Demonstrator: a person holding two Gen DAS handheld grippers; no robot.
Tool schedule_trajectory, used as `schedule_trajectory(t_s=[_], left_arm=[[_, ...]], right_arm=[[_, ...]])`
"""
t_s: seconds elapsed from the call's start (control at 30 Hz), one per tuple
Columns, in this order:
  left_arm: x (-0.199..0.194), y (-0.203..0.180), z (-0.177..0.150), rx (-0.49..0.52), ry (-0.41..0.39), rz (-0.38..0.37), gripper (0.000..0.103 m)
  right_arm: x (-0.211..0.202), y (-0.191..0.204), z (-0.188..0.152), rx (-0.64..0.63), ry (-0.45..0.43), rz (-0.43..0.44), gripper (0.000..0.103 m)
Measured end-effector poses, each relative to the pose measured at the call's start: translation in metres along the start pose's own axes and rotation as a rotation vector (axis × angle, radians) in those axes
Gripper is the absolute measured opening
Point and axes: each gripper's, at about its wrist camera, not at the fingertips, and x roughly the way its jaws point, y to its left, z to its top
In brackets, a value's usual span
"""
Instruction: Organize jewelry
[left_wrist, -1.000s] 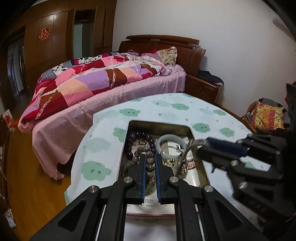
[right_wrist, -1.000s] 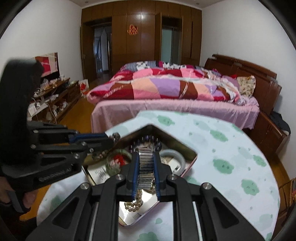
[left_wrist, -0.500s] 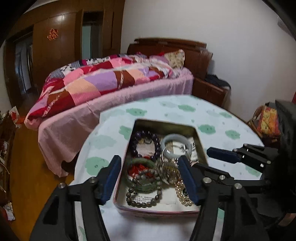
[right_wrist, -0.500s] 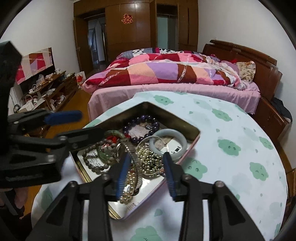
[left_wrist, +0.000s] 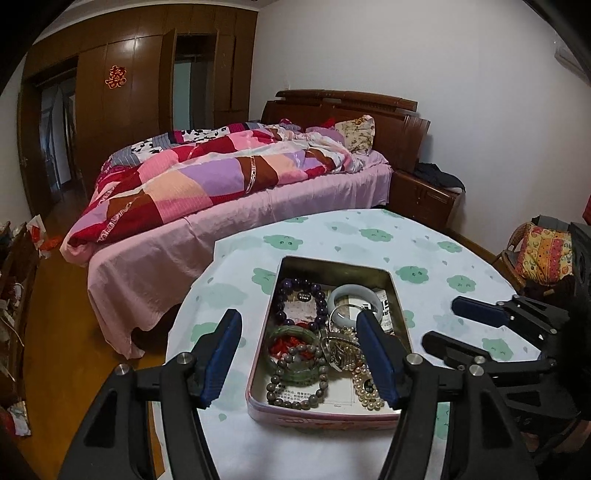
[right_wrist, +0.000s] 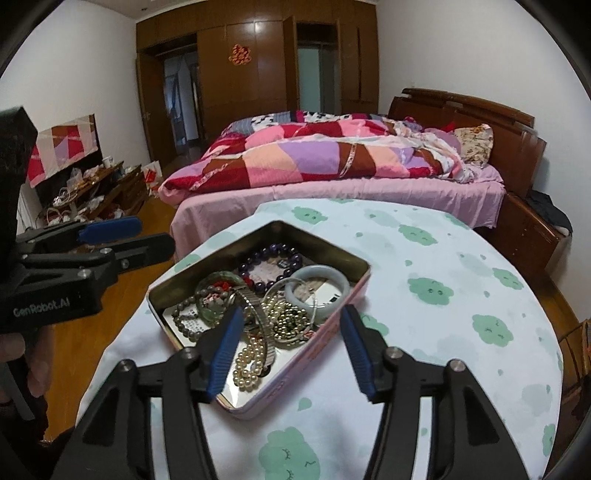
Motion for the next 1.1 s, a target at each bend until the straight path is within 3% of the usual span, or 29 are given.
schedule_trajectory(t_s=[1.1], left_arm=[[-0.009, 0.009, 0.004, -0.012, -0.022, 0.026, 0.065]], right_arm=[[-0.016, -0.014, 0.001, 0.054, -0.057, -0.038, 0.069]])
